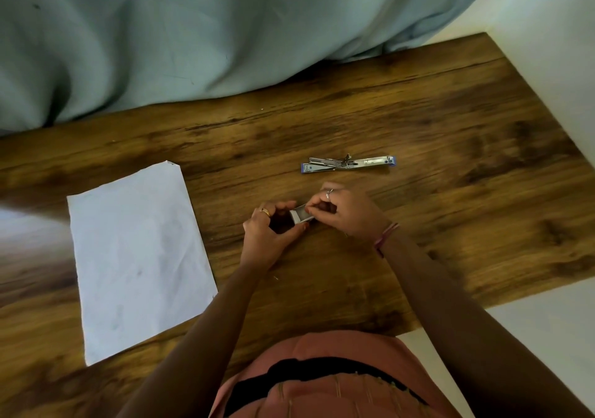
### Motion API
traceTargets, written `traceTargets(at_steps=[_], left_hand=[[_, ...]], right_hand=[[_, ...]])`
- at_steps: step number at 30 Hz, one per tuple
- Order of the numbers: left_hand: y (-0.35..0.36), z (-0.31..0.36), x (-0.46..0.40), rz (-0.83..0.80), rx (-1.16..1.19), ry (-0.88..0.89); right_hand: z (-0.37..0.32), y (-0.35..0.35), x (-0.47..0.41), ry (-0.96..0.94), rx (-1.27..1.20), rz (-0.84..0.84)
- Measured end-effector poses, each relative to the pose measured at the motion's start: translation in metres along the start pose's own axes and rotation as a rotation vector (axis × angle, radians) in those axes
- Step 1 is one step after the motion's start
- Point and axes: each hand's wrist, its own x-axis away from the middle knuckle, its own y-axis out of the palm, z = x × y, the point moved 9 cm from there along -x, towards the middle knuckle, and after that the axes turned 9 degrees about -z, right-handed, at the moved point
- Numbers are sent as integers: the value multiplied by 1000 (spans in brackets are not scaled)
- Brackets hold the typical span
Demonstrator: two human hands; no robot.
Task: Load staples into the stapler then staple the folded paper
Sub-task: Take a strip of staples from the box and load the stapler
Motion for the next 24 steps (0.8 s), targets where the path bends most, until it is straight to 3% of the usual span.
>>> traceTargets(at_steps=[6, 13, 19, 24], left_hand=[[0, 0, -1, 6, -5, 20], [-5, -1, -1, -4, 23, 30], [-22, -13, 5, -18, 32, -3], [-37, -26, 12, 9, 20, -31]], right_hand=[[6, 0, 2, 2, -59, -32], [36, -19, 14, 85, -149, 97], [50, -5, 13, 110, -96, -97], [47, 3, 4, 76, 16, -129]])
